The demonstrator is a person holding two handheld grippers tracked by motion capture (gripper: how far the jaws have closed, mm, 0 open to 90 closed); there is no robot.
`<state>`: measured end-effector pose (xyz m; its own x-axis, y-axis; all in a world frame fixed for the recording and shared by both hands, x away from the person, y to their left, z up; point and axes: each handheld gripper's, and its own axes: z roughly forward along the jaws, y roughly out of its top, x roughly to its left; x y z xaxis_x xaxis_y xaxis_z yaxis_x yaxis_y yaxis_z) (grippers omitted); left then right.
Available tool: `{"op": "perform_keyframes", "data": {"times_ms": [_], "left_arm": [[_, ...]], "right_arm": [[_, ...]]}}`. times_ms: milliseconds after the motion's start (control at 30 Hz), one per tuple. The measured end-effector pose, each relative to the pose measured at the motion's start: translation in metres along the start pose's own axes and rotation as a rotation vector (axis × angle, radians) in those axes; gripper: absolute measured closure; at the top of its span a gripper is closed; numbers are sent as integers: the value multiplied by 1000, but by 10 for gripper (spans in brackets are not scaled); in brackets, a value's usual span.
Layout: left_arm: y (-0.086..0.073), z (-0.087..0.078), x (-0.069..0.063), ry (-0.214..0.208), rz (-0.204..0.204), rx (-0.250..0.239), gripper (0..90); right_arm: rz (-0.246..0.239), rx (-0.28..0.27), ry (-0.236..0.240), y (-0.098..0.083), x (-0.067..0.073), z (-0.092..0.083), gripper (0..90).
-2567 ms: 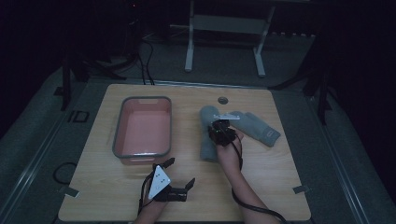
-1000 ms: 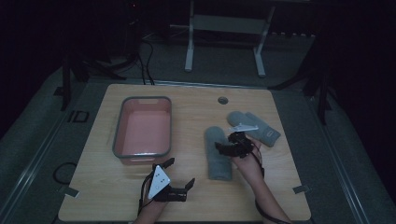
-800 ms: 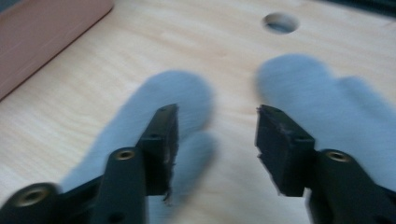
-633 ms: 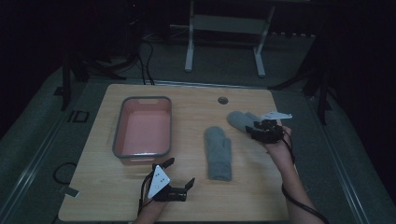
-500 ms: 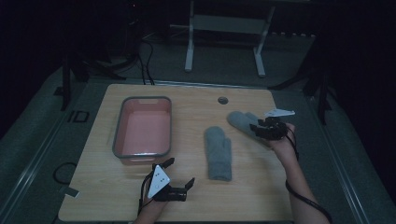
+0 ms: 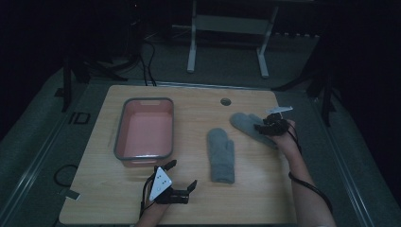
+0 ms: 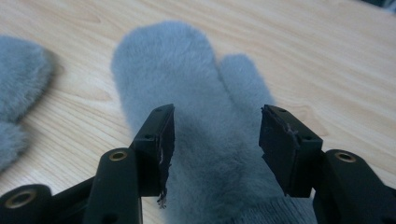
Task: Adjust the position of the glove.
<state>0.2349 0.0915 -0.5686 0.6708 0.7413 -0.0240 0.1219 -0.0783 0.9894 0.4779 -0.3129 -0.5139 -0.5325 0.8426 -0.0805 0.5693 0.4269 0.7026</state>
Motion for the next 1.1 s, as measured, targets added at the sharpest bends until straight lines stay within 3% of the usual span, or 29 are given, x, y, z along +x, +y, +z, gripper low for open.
{"op": "perform_keyframes", "data": {"times_ms": [233,300,367,533,600,767,800,900,1100], "left_arm": [[0,0,0,9,1,-2,5],[0,0,0,7,1,-1,5],[0,0,0,7,1,-1,5],[0,0,0,6,-1,0,5],[0,0,0,7,2,0,5],[0,0,0,7,2,1,5],[0,0,0,8,0,1,5],[0,0,0,8,-1,0,5],[0,0,0,8,-4,1,5]], "right_arm": [[-15,74,27,-2,-2,17,433],[-55,111,13,-5,1,23,443],[-70,101,13,-6,2,23,450],[-120,94,14,-9,4,23,659],[-112,96,6,-10,6,22,729],[-102,96,-37,-11,14,21,766],[-44,85,-36,-12,17,19,787],[51,83,-8,-13,15,15,804],[170,76,-37,-11,28,0,812]]}}
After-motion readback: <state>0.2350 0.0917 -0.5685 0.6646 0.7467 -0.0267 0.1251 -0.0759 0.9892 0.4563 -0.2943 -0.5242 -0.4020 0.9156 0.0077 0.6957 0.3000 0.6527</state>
